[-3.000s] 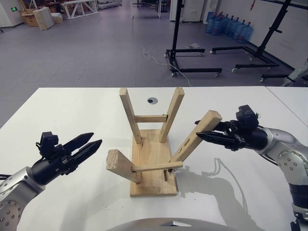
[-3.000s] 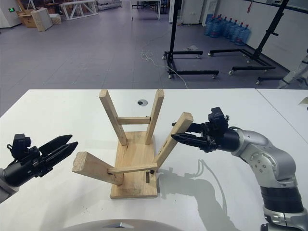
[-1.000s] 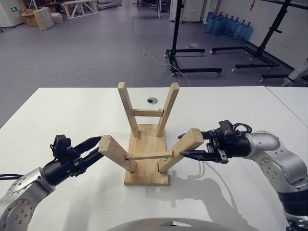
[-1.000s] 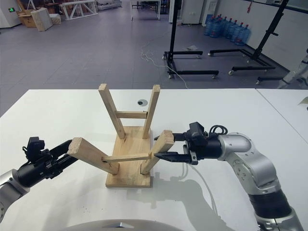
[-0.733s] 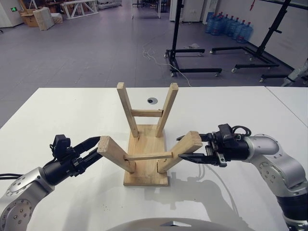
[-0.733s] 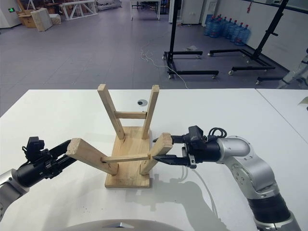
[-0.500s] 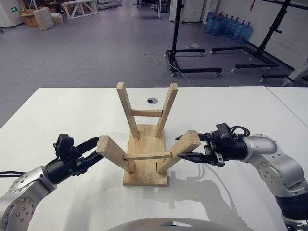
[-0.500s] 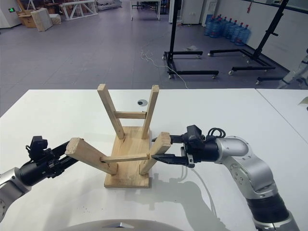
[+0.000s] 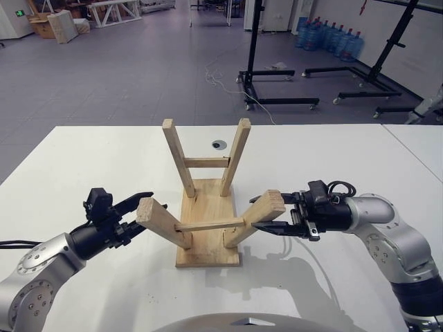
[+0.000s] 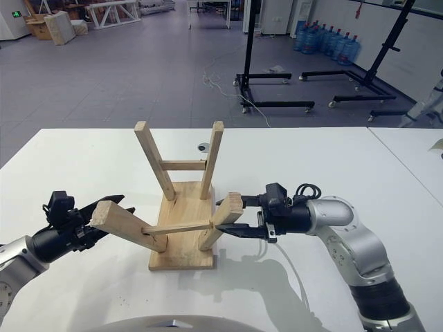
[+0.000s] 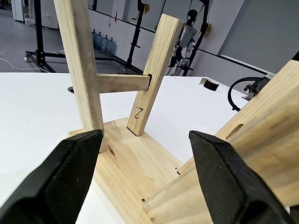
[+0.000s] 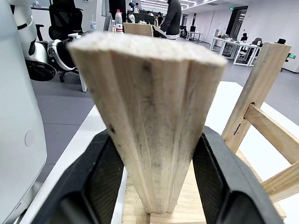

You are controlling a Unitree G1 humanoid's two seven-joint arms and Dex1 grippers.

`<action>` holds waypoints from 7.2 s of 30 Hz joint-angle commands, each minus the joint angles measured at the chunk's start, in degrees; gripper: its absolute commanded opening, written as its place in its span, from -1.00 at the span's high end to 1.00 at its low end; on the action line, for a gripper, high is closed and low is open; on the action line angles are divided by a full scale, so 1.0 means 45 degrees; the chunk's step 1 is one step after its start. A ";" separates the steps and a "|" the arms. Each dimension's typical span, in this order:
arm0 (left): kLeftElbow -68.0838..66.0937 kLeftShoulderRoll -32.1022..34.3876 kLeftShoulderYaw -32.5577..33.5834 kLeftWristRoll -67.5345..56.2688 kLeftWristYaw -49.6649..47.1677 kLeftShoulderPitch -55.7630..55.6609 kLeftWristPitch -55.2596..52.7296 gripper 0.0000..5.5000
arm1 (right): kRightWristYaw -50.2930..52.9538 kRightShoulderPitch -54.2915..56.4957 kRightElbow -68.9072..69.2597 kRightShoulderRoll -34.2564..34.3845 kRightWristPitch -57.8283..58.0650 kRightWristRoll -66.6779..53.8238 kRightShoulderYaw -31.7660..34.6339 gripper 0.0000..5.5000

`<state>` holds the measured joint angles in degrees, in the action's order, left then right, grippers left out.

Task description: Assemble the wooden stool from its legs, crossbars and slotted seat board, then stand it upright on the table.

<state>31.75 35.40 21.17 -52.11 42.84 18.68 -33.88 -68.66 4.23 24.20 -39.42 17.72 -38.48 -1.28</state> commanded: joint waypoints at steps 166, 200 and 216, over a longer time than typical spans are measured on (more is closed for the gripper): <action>0.3533 -0.1543 -0.2278 -0.1257 -0.9016 -0.3889 0.0281 -0.23 | 0.6080 0.1354 0.0920 0.1664 -0.0971 1.6612 -0.6068 -0.57; 0.3165 -0.0634 -0.1886 -0.0477 -0.3384 -0.0449 0.1558 -0.23 | 1.0798 0.1355 0.1097 0.5633 0.8843 -0.0832 0.4933 -0.57; 0.1555 -0.0706 -0.3680 0.0989 -0.2273 -0.2859 0.1283 -0.23 | 1.0470 0.1081 0.1532 0.4335 0.8492 -0.1723 0.3833 -0.57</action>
<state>37.70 32.20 6.07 -48.46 32.49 6.35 -27.26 -20.18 9.24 30.45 -18.36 56.17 -45.52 17.41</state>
